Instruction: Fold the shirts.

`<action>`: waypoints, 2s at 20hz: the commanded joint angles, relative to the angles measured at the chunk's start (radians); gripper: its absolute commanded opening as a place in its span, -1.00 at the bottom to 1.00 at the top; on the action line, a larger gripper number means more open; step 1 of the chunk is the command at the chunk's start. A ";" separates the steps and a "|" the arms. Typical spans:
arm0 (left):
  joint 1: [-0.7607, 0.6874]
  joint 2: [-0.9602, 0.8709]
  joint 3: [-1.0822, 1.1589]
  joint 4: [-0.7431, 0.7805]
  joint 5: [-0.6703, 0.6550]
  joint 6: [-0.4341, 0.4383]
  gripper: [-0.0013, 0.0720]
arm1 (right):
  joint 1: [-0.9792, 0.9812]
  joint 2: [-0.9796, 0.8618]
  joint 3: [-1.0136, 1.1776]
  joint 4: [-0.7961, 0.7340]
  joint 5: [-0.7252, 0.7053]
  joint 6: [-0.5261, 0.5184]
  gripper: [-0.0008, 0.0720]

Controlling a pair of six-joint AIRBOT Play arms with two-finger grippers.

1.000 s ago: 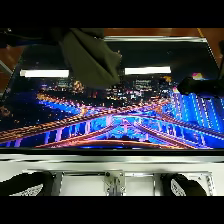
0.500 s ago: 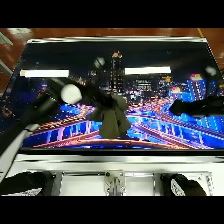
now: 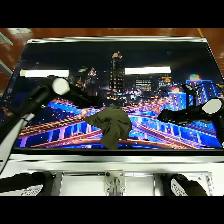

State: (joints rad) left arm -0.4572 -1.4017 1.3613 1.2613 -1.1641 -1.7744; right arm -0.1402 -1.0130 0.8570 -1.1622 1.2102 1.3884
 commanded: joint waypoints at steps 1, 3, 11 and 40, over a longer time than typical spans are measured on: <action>0.171 0.061 -0.093 0.001 -0.150 0.050 0.91 | -0.034 -0.014 -0.008 0.009 0.015 -0.033 0.87; 0.217 0.073 -0.222 -0.027 -0.117 0.053 0.91 | -0.035 -0.055 -0.008 0.030 0.060 -0.048 0.87; 0.223 -0.060 -0.438 -0.361 0.227 0.111 0.91 | -0.034 -0.313 -0.008 0.310 0.092 -0.126 0.87; 0.183 -0.035 -0.329 -0.476 0.401 0.219 -0.85 | 0.362 -0.530 -0.007 0.448 -0.301 0.085 -0.26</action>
State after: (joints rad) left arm -0.2741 -1.4551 1.0096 0.7849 -0.7639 -1.5650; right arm 0.2115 -1.5425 0.8490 -0.7547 0.9722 1.4414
